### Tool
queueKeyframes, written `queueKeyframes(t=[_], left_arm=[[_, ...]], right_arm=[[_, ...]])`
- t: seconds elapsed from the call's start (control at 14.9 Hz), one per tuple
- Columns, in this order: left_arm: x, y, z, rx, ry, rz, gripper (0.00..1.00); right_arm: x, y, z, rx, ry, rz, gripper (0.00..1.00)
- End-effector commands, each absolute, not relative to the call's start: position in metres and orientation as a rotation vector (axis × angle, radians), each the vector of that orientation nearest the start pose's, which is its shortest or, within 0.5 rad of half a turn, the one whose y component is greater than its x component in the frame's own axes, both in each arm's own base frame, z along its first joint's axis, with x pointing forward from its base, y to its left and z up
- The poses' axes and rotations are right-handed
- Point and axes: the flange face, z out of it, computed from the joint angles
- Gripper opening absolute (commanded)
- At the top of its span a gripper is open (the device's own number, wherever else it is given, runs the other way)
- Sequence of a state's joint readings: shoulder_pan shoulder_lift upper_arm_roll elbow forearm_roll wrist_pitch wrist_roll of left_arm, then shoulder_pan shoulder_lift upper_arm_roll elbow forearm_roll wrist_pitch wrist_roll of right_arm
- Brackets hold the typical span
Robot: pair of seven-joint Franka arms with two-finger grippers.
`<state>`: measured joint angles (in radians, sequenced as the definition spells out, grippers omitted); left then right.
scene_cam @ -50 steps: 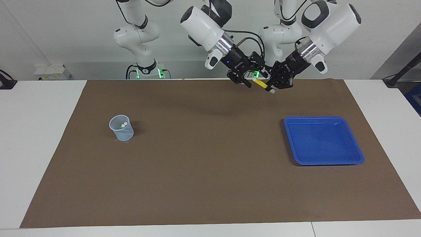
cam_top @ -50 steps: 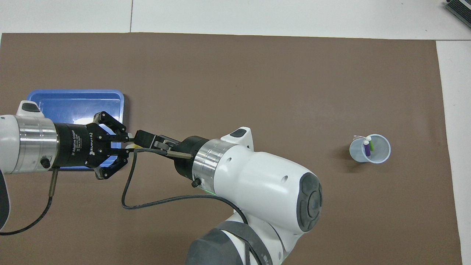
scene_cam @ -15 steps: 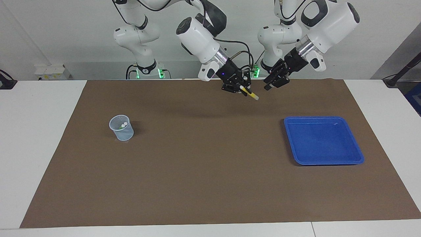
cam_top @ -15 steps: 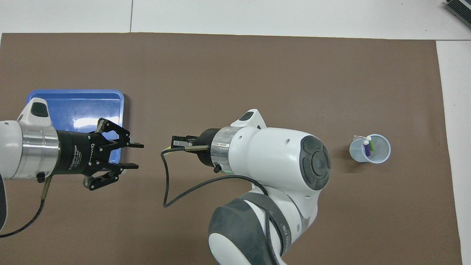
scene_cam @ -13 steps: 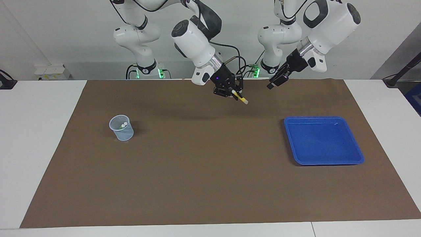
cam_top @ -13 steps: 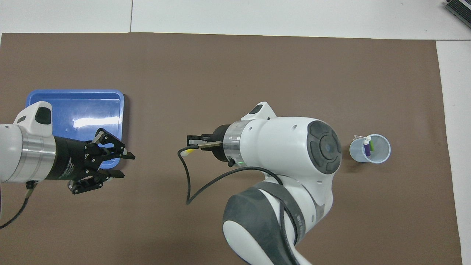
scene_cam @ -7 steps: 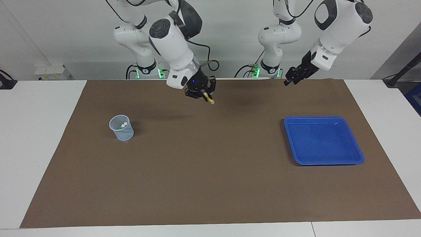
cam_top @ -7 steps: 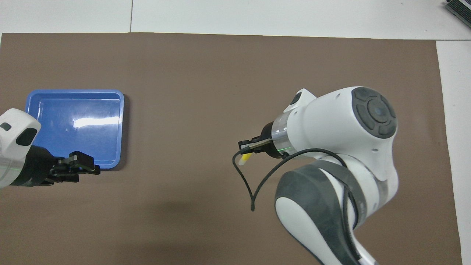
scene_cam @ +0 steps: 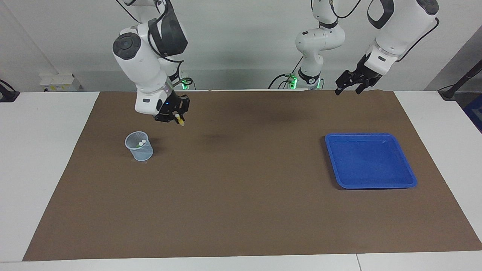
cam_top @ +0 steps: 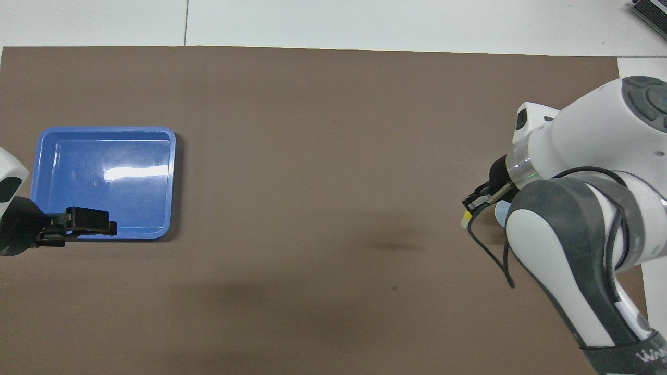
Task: Transfer and insert pens with both arms
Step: 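Carry the yellow pen to the cup while the left gripper withdraws, then lower the yellow pen into the cup with the right gripper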
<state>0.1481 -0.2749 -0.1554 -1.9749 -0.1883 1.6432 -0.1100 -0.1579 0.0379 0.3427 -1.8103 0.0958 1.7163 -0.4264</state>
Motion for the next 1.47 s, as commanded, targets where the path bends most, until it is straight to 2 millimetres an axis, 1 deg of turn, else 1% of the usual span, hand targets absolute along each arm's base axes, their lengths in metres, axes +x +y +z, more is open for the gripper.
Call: queueKeyframes(t=[0.0, 0.07, 0.13, 0.27, 0.33, 0.4, 0.54, 0.67, 0.87, 0.94, 1.14, 1.21, 1.27, 1.34, 1.41], left_arm=[[0.489, -0.017, 0.597, -3.239, -0.188, 0.086, 1.0], [0.491, -0.012, 0.601, -3.235, -0.201, 0.07, 1.0], [0.493, -0.005, 0.603, -3.225, -0.216, 0.056, 1.0], [0.496, 0.0, 0.607, -3.217, -0.228, 0.035, 1.0], [0.497, 0.001, 0.607, -3.215, -0.233, 0.027, 1.0], [0.498, 0.001, 0.611, -3.216, -0.233, 0.01, 1.0], [0.501, 0.001, 0.616, -3.217, -0.234, -0.012, 1.0], [0.504, 0.001, 0.619, -3.219, -0.231, -0.022, 1.0], [0.507, -0.002, 0.623, -3.221, -0.218, -0.044, 1.0], [0.508, -0.002, 0.628, -3.222, -0.216, -0.059, 1.0], [0.508, -0.003, 0.632, -3.222, -0.212, -0.066, 1.0], [0.51, -0.006, 0.635, -3.225, -0.201, -0.066, 1.0], [0.516, -0.005, 0.637, -3.227, -0.201, -0.061, 1.0], [0.522, -0.003, 0.643, -3.2, -0.188, -0.065, 1.0], [0.525, -0.01, 0.653, -3.155, -0.14, -0.079, 1.0]], right_arm=[[0.545, 0.086, 0.507, -2.897, -1.197, 0.233, 0.0], [0.544, 0.079, 0.507, -2.894, -1.294, 0.241, 0.0], [0.544, 0.07, 0.503, -2.887, -1.32, 0.254, 0.0], [0.544, 0.059, 0.496, -2.874, -1.345, 0.255, 0.0], [0.544, 0.055, 0.494, -2.859, -1.396, 0.233, 0.0], [0.542, 0.049, 0.488, -2.838, -1.44, 0.228, 0.0], [0.533, 0.04, 0.476, -2.828, -1.486, 0.211, 0.0], [0.527, 0.041, 0.464, -2.829, -1.513, 0.185, 0.0], [0.525, 0.041, 0.454, -2.8, -1.569, 0.176, 0.0], [0.525, 0.041, 0.451, -2.8, -1.572, 0.17, 0.0], [0.523, 0.035, 0.439, -2.788, -1.602, 0.149, 0.0], [0.524, 0.033, 0.439, -2.778, -1.623, 0.141, 0.0], [0.524, 0.033, 0.439, -2.77, -1.636, 0.14, 0.0], [0.524, 0.03, 0.439, -2.775, -1.628, 0.14, 0.0], [0.524, 0.029, 0.438, -2.776, -1.626, 0.14, 0.0]])
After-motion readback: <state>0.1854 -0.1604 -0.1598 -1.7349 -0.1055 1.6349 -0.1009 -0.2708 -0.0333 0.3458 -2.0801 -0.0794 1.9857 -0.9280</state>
